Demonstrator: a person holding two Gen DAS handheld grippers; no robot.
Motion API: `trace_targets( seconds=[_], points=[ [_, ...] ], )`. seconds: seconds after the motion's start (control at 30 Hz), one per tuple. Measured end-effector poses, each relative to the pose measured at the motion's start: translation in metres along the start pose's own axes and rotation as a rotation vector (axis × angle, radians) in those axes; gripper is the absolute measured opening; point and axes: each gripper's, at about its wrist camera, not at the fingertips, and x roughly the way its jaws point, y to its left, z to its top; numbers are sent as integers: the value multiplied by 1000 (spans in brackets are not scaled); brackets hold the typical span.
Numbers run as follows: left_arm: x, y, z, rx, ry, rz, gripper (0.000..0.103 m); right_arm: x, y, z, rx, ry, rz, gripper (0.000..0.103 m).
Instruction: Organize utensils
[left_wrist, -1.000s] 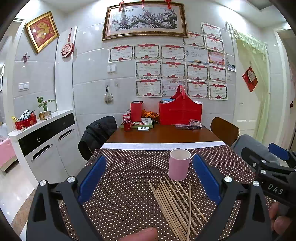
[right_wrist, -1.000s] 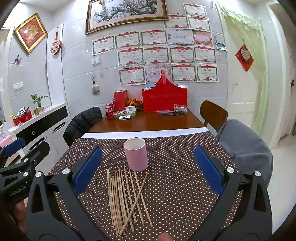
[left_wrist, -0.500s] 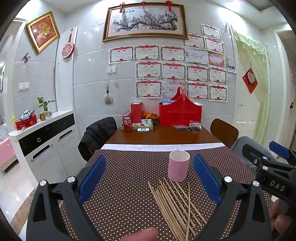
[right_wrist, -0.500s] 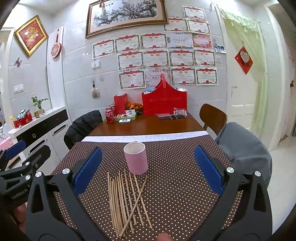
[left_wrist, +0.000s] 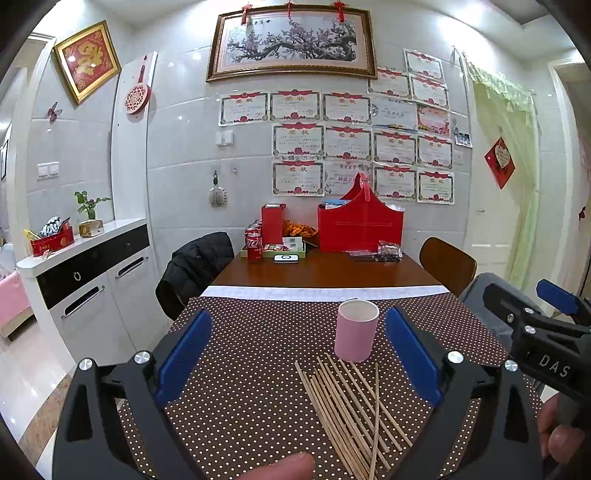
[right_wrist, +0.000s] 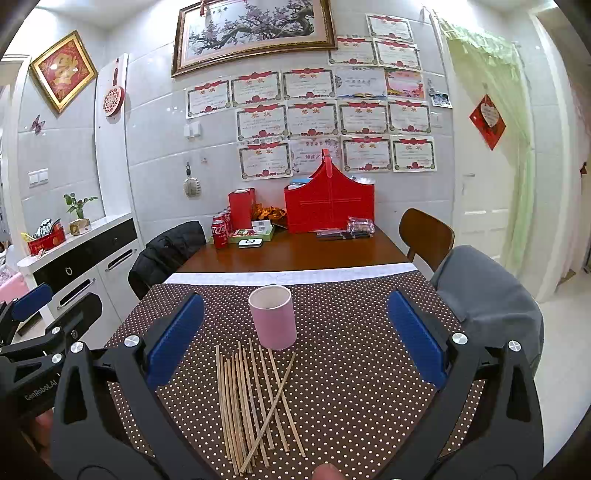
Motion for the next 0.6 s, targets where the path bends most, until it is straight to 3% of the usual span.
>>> trace_targets(
  seconds=[0.37, 0.6],
  points=[
    [11, 7, -4, -13, 28, 5, 94, 10, 0, 1, -10, 17, 3, 97],
    [40, 12, -30, -15, 123, 29, 94, 34, -10, -19, -12, 91, -4, 97]
  ],
)
